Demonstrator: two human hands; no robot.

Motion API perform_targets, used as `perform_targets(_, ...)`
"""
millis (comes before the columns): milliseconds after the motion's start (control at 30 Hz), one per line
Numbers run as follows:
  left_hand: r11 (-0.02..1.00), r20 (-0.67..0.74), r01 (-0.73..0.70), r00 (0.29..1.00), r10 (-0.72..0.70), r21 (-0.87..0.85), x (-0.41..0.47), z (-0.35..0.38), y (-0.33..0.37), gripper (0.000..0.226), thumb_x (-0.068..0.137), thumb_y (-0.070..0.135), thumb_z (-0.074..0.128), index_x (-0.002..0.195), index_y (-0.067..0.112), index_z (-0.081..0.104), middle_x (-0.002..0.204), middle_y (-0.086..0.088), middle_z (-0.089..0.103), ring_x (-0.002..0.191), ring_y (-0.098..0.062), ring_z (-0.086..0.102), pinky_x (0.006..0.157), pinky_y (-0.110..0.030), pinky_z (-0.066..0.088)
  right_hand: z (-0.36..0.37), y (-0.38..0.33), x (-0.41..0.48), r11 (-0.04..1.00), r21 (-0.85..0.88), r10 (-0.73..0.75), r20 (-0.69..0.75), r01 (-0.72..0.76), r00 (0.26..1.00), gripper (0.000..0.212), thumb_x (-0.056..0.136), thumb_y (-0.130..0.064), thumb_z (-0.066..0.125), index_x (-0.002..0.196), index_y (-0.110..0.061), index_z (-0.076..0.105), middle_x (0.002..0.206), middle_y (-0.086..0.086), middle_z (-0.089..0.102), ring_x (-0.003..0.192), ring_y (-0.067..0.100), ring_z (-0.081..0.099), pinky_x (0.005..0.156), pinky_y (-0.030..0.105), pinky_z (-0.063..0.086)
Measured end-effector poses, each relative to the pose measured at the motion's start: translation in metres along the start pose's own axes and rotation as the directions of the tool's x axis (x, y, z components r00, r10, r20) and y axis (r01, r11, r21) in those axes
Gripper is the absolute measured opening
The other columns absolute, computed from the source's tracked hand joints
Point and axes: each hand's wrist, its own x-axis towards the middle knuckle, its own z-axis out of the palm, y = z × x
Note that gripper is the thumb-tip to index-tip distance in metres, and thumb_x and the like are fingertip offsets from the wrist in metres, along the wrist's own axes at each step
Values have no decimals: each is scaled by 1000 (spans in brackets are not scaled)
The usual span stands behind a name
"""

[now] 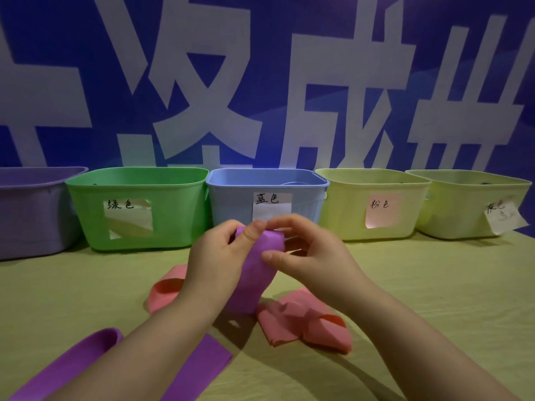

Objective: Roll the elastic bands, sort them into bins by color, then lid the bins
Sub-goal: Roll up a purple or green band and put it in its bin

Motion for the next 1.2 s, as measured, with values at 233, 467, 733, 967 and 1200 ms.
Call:
perform_targets(233,998,106,-8,994,14,-58,-6,5,8,21,80,41,59,89,22,61,77,4,66,65,-2,55,61,-19,41,-3,-4,3,992,79,99,-26,-96,995,18,92,-21,52,79,-26,64,59,-7,60,56,4,56,66,24,49)
perform_targets(467,995,70,-48,996,54,-83,-7,2,12,32,66,52,56,77,22,55,63,11,61,54,2,50,48,-13,38,-3,-8,0,939,239,228,102,-246,968,25,96,-28,46,82,-16,64,64,-2,59,60,8,57,68,25,48)
perform_targets(733,999,58,3,998,-1,-45,-6,1,9,62,56,67,49,72,7,51,58,1,51,50,-5,41,47,-18,32,1,-5,0,967,187,165,64,-174,984,16,82,-10,68,88,-23,61,77,-6,64,67,4,55,65,17,46)
perform_targets(967,990,171,43,985,-19,-137,-7,4,10,23,73,41,59,89,27,54,72,8,61,63,-3,55,59,-21,44,-3,-2,3,942,174,285,36,-287,958,27,93,-31,50,75,-16,63,68,-1,59,67,10,53,69,26,43)
perform_targets(1200,992,117,34,993,-20,-119,-6,2,8,42,58,55,56,80,20,59,65,11,62,57,-3,52,53,-21,41,-3,-5,2,905,234,346,82,-355,935,35,93,-44,44,81,-17,63,67,-6,63,63,8,58,67,25,47)
